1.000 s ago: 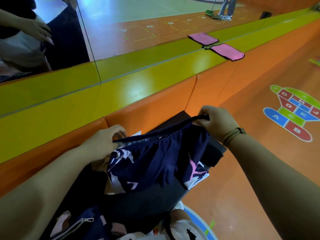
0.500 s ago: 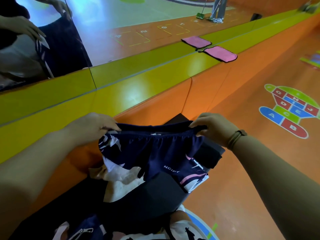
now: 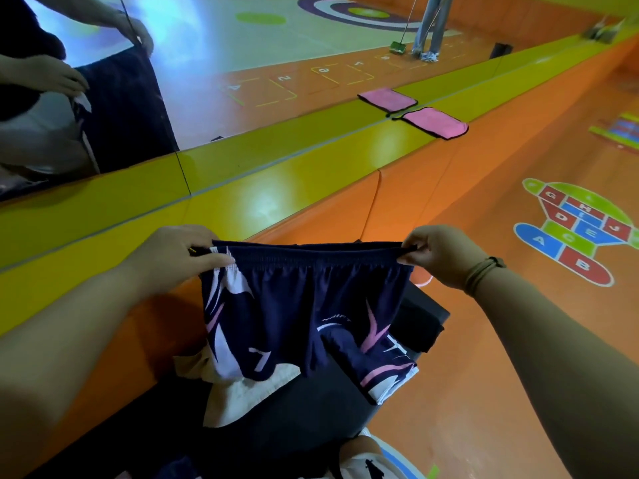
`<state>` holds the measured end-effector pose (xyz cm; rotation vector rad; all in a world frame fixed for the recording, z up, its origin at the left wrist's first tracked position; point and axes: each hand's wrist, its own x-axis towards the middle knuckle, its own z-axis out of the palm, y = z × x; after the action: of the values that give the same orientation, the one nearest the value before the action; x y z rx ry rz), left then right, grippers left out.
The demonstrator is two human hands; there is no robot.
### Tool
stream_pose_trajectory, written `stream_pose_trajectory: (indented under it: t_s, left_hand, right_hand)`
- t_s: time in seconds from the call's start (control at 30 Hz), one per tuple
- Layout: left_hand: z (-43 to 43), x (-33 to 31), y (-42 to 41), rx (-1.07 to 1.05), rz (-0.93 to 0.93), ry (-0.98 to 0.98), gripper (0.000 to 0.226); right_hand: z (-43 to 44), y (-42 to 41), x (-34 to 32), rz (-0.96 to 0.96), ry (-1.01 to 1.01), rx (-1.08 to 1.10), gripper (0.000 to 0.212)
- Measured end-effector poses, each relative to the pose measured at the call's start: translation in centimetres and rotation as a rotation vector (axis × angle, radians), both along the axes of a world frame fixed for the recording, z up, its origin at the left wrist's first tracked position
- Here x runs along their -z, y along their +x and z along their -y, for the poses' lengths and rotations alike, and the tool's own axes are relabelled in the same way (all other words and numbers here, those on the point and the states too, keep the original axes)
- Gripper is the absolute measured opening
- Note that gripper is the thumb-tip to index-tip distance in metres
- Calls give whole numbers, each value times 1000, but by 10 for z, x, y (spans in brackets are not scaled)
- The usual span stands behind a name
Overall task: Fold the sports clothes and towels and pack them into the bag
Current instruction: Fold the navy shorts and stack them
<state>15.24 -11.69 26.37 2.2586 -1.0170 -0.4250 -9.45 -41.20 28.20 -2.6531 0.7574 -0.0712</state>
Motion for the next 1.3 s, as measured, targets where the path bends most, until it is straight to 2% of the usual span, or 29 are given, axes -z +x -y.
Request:
stream_pose_trajectory:
  t_s: [0.13, 0.27, 0.33, 0.5, 0.57, 0.7, 0.77, 0.97, 1.1, 1.3]
  left_hand:
    - [-4, 1, 4, 46, 7, -32, 26]
    - [-7, 3, 7, 55, 10, -58, 7]
    - [-7, 3, 9, 12, 8, -64, 6]
    - [-7, 6, 13, -21, 9, -19, 10]
    - [-5, 8, 12, -32, -16, -19, 12]
    - [-1, 7, 8, -98, -238, -108, 13]
    - [2, 9, 6, -152, -294, -120, 15]
    - [25, 20, -17, -295, -325, -76, 13]
    - [41, 20, -42, -266, -340, -129, 10]
    - [62, 15, -73, -129, -466, -209, 8]
  right_hand:
    - [-3, -2, -2, 28, 83, -29, 15]
    - [-4, -2, -1, -86, 49, -83, 19]
    - [-6, 0, 2, -120, 7, -93, 24]
    - [-6, 3, 11, 2, 65, 27, 24]
    - [-6, 4, 11, 74, 215, 98, 24]
    - [-10, 4, 12, 229, 780, 235, 19]
    - [-11, 6, 18, 254, 870, 305, 18]
    - [-30, 22, 40, 259, 667, 476, 18]
    - [-58, 34, 36, 321, 572, 419, 21]
    - [-92, 51, 32, 361, 578, 223, 23]
